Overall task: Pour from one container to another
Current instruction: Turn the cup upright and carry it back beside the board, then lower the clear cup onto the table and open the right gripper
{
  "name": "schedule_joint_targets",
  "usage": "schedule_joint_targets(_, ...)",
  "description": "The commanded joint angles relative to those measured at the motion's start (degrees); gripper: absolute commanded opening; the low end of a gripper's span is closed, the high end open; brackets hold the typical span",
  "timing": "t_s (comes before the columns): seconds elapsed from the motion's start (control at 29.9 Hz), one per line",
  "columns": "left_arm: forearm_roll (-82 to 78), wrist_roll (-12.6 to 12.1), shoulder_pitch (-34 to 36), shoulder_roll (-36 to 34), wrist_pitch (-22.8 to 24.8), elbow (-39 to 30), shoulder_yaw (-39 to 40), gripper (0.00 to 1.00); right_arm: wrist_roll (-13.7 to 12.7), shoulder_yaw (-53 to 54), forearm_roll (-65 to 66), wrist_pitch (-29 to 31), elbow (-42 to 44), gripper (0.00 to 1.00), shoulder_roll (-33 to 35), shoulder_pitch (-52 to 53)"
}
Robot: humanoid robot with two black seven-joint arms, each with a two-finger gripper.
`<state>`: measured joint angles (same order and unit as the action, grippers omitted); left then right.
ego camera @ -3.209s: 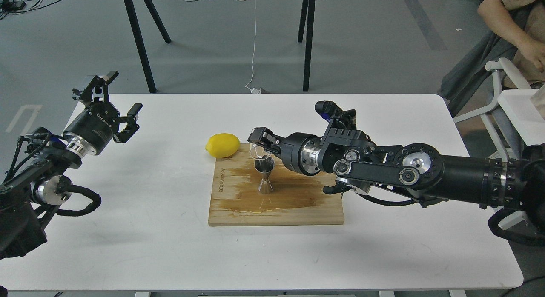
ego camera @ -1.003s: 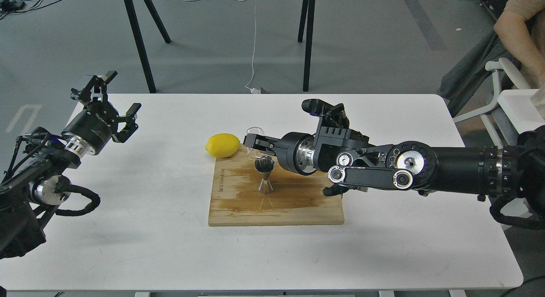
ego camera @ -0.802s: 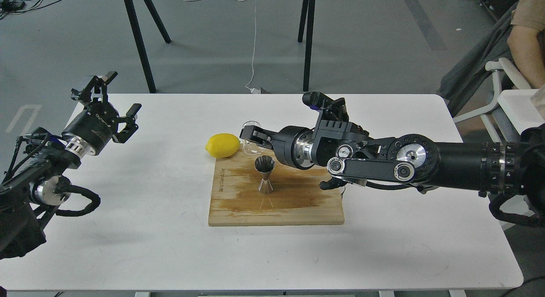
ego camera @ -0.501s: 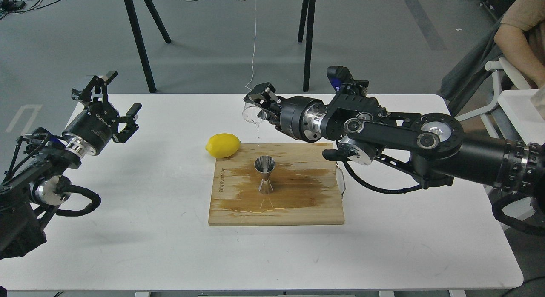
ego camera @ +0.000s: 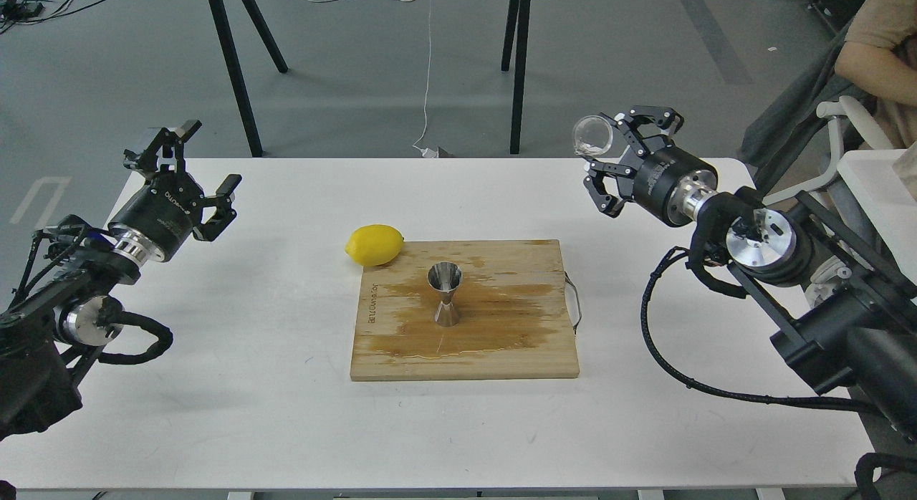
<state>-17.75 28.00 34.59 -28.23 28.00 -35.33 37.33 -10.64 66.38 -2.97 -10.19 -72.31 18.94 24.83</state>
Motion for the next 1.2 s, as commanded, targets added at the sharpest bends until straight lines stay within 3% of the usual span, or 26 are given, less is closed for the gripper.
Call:
schedule_joint_targets(0.0,0.25,0.0,-0.14,0.1,0.0,0.0,0.11,1.0,0.44,9.44,-3.18,0.78,0.06,0.34,-2.14,-8.55)
schedule_joint_targets(0.3,0.25,0.0,-0.22,0.1,0.0,0.0,0.11,1.0,1.5,18.87,-12.93,2.37,1.82,0.34,-8.57,-19.2)
schedule_joint_targets(0.64,0.25,0.0,-0.58,0.63,0.0,0.0,-0.06,1.0,1.41,18.61,-19.18,1.58,7.88,0.33,-10.59,-18.51)
schedule_joint_targets(0.8,0.25,0.0,-0.58,0.63,0.0,0.0,-0.06,1.0,1.41,18.87,-19.18,-1.75,11.75,0.33,-11.73,-16.49)
schedule_joint_targets(1.17,0.17,0.0,-0.66,0.63,0.0,0.0,-0.06,1.0,1.58,18.17,-19.18,-4.74,11.75,0.35,-12.0,-15.87)
